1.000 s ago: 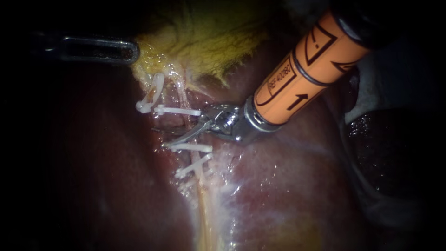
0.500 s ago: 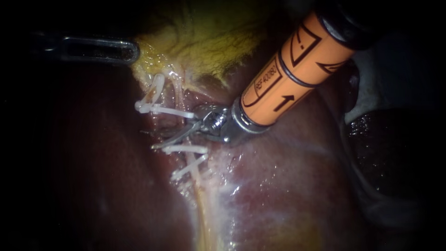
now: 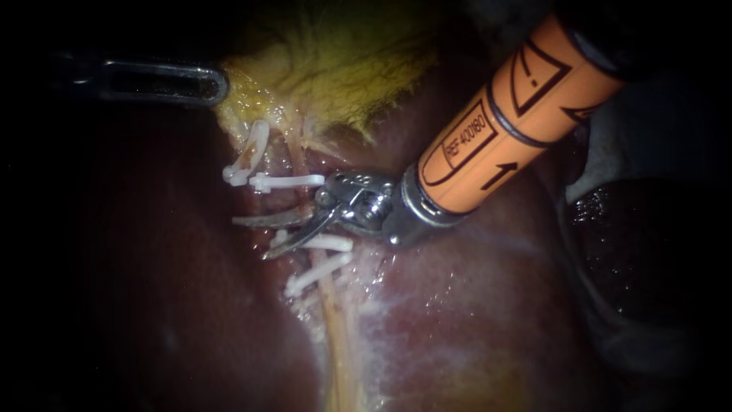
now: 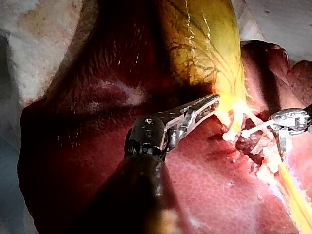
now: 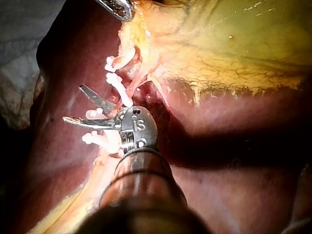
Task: Go to the cutting position right tube
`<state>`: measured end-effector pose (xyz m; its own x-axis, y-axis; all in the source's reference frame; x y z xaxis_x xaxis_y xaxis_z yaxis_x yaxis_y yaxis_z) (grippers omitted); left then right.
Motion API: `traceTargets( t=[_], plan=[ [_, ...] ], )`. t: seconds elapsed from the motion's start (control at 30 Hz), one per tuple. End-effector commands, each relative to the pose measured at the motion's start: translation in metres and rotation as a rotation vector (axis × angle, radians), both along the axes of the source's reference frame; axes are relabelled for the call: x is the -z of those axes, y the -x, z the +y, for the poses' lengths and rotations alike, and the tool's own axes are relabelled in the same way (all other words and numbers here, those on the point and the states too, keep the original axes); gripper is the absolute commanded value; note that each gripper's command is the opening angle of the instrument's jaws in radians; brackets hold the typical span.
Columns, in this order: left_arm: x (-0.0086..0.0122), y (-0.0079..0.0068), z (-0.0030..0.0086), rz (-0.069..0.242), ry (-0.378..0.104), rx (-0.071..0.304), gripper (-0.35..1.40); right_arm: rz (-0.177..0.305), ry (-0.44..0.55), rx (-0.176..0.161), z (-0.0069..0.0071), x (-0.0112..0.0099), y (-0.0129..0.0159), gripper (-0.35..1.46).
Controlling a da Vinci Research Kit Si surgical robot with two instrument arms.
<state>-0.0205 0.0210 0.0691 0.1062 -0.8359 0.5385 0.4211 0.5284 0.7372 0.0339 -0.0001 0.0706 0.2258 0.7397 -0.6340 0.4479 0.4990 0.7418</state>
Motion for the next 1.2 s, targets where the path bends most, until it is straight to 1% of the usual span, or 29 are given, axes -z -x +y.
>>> traceTargets(
  t=[0.03,0.1,0.27,0.53,0.6,0.67,0.7,0.73,0.77,0.8,0.83,0.87,0.9,1.2],
  plan=[
    [0.0,0.0,0.0,-0.001,0.0,0.0,-0.35,0.004,0.003,-0.002,0.0002,0.0006,0.0,0.83],
    [0.0,0.0,0.0,-0.001,0.0,0.0,-0.35,0.008,0.01,-0.007,0.0004,0.0013,-0.0001,0.85],
    [0.0,0.0,0.0,-0.001,0.0,0.0,-0.35,0.013,0.008,-0.007,0.0006,0.0026,-0.0002,0.86],
    [0.0,0.0,0.0,-0.001,0.0,0.0,-0.35,0.022,-0.002,-0.01,0.001,0.0037,-0.0003,0.86],
    [0.0,0.0,0.0,-0.001,0.0,0.0,-0.35,0.017,-0.002,-0.018,0.001,0.0037,-0.0003,0.86],
    [0.0,0.0,0.0,-0.001,0.0,0.0,-0.35,0.006,-0.001,-0.037,0.0012,0.0036,-0.0004,0.83],
    [0.0,0.0,0.0,-0.001,0.0,0.0,-0.35,-0.001,0.0,-0.048,0.0013,0.0036,-0.0004,0.78],
    [0.0,0.0,0.0,-0.001,0.0,0.0,-0.35,-0.008,0.0,-0.059,0.0014,0.0035,-0.0005,0.63],
    [0.0,0.0,0.0,-0.001,0.0,0.0,-0.35,-0.012,0.0,-0.066,0.0017,0.0034,-0.0005,0.26],
    [0.0,0.0,0.0,-0.001,0.0,0.0,-0.35,-0.015,-0.001,-0.07,0.0019,0.0033,-0.0004,-0.35],
    [0.0,0.0,0.0,-0.001,0.0,0.0,-0.35,-0.028,-0.027,-0.066,0.0021,0.0032,-0.0003,-0.35],
    [0.0,0.0,0.0,-0.001,0.0,0.0,-0.35,-0.034,-0.049,-0.054,0.0022,0.0031,-0.0003,-0.35],
    [0.0,0.0,0.0,-0.001,0.0,0.0,-0.35,-0.031,-0.055,-0.043,0.0023,0.003,-0.0003,-0.35],
    [0.0,0.0001,0.0,0.0,0.0,0.0,-0.35,-0.037,-0.074,-0.032,0.0021,0.0028,-0.0002,-0.35]
  ],
)
